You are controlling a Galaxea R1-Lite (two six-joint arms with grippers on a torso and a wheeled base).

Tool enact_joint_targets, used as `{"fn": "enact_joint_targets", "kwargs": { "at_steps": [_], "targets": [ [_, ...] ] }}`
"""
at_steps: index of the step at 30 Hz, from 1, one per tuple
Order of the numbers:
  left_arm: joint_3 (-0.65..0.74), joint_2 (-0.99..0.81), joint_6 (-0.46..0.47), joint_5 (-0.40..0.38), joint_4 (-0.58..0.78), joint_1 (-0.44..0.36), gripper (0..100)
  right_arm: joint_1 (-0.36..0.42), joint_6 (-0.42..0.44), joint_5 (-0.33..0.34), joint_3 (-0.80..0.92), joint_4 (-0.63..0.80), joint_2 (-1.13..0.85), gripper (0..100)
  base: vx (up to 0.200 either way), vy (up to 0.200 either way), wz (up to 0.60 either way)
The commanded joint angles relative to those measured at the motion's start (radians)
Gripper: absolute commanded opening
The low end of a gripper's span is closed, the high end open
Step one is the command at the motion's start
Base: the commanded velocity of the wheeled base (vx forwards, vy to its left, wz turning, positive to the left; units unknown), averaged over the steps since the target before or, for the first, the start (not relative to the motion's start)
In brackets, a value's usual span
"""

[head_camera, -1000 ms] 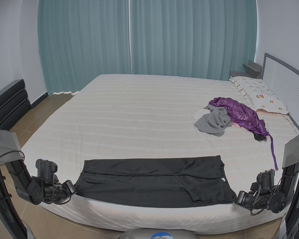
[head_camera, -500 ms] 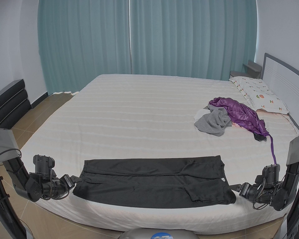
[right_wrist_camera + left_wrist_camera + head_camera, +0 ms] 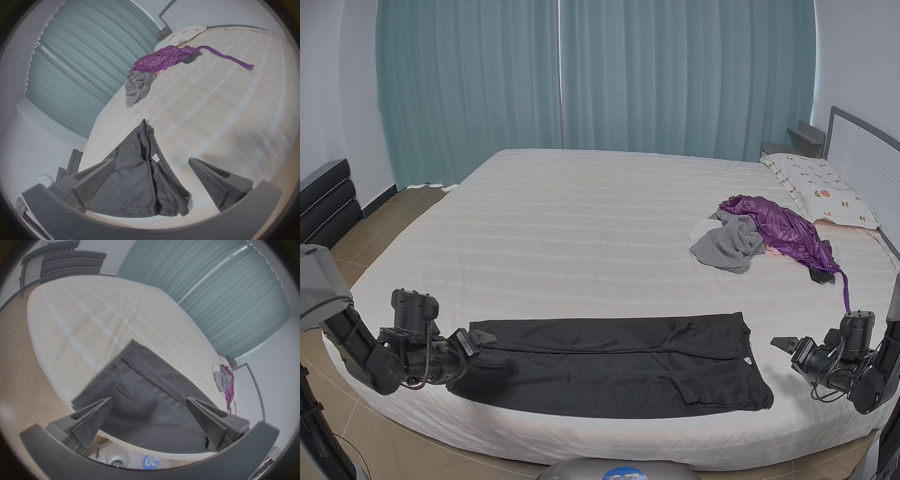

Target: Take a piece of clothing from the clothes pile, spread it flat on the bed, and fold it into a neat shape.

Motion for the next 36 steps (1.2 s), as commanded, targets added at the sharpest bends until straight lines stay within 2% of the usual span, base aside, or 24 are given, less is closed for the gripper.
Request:
{"fn": "enact_joint_targets", "kwargs": {
  "at_steps": [1, 9, 22, 32, 36],
  "targets": [
    [-0.064, 0.083, -0.044, 0.007, 0.045, -0.085, 100, -0.005, 0.008, 0.016, -0.008, -0.005, 0.009, 100, 0.000, 0.000, 0.00],
    [-0.149, 0.144, -0.046, 0.008, 0.123, -0.103, 100, -0.002, 0.010, 0.017, -0.010, -0.005, 0.022, 100, 0.000, 0.000, 0.00],
    [-0.342, 0.259, -0.047, 0.021, 0.165, -0.004, 100, 0.005, 0.010, 0.017, -0.008, -0.005, 0.025, 100, 0.000, 0.000, 0.00],
    [-0.377, 0.261, -0.049, 0.022, 0.166, 0.029, 100, 0.006, 0.010, 0.019, -0.008, -0.003, 0.026, 100, 0.000, 0.000, 0.00],
    [-0.374, 0.259, -0.047, 0.022, 0.166, 0.073, 100, 0.009, 0.012, 0.022, -0.008, -0.005, 0.017, 100, 0.000, 0.000, 0.00]
  ]
}}
